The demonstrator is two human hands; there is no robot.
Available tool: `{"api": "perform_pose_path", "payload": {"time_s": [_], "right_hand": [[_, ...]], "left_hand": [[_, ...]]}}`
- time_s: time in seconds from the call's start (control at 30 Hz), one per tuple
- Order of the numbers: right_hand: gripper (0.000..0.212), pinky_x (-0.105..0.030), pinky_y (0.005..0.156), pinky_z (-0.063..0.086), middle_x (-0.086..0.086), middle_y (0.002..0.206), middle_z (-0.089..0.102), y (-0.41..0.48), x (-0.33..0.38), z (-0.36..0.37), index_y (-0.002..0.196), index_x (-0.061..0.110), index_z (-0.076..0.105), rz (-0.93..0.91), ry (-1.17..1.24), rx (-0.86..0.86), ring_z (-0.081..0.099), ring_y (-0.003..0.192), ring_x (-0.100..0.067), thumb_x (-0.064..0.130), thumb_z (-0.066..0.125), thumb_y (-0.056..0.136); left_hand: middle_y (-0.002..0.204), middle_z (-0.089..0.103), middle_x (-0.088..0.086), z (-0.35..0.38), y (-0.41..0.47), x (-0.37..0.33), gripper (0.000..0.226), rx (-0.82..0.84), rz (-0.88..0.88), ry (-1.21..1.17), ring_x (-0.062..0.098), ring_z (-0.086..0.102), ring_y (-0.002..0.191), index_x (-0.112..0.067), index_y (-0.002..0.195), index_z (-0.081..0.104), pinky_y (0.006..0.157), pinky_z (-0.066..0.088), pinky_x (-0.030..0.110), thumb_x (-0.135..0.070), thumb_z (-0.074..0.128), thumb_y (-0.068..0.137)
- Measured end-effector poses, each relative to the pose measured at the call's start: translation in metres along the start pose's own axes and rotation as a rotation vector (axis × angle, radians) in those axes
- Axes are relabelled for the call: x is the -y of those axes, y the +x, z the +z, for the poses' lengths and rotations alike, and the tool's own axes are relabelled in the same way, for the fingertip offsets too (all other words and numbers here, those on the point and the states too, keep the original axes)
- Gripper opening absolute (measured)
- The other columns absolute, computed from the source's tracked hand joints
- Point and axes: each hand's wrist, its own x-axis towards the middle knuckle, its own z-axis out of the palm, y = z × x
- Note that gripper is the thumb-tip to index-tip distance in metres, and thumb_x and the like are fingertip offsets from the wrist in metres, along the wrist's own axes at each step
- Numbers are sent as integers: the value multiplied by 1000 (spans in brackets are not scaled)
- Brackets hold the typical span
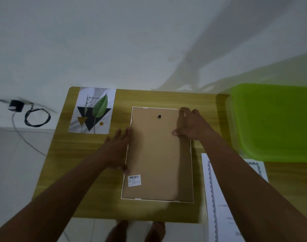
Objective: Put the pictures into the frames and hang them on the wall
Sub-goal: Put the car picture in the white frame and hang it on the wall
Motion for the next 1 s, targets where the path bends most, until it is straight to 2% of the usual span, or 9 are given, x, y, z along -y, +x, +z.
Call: {"api": "perform_pose_path", "payload": {"time_s": [0.23, 0.37, 0.6, 0.77, 0.9, 1.0], "right_hand": [[101, -32, 84, 42, -7, 127, 41, 1, -7, -1, 146, 26, 36, -50, 13, -17, 49, 117, -29, 36, 91, 61], [98, -31, 81, 40, -1, 116, 40, 2, -9, -4, 142, 26, 40, -68, 0, -10, 50, 111, -26, 38, 91, 60], [97, -32, 88, 43, -4, 120, 45, 2, -11, -6, 144, 26, 41, -88, -26, -13, 50, 112, -25, 41, 91, 61], [94, -33, 91, 44, -4, 120, 45, 0, -10, -8, 144, 25, 42, -79, -42, -1, 50, 113, -26, 44, 88, 64], [90, -37, 98, 46, -12, 128, 42, -4, -2, -6, 148, 15, 35, -112, -316, 52, 49, 117, -29, 61, 69, 79], [81, -39, 95, 47, -15, 124, 45, -6, 6, -6, 138, 6, 43, -116, -412, 62, 48, 115, -29, 59, 66, 83]], "left_hand": [[162, -9, 0, -1, -4, 5, 150, -95, 18, 159, 25, -10, 149, -15, 148, -24, 120, 17, 48, -56, 85, 53], [162, -6, 1, -3, -6, 5, 149, -121, 22, 205, 26, -6, 149, -14, 150, -21, 118, 18, 44, -60, 83, 53], [162, -6, -2, -6, -8, 7, 148, -120, 29, 260, 25, -5, 149, -16, 150, -22, 109, 35, 46, -63, 80, 54], [162, -8, -2, -6, -8, 8, 146, -116, 34, 264, 25, -6, 149, -15, 149, -23, 109, 35, 49, -61, 80, 56], [162, -7, -1, -5, -8, 11, 146, -122, 50, 267, 25, -6, 149, -16, 149, -23, 107, 37, 49, -62, 79, 56], [162, -9, -3, -5, -9, 11, 148, -113, 51, 258, 24, -7, 149, -16, 149, -24, 108, 37, 49, -62, 80, 54]]}}
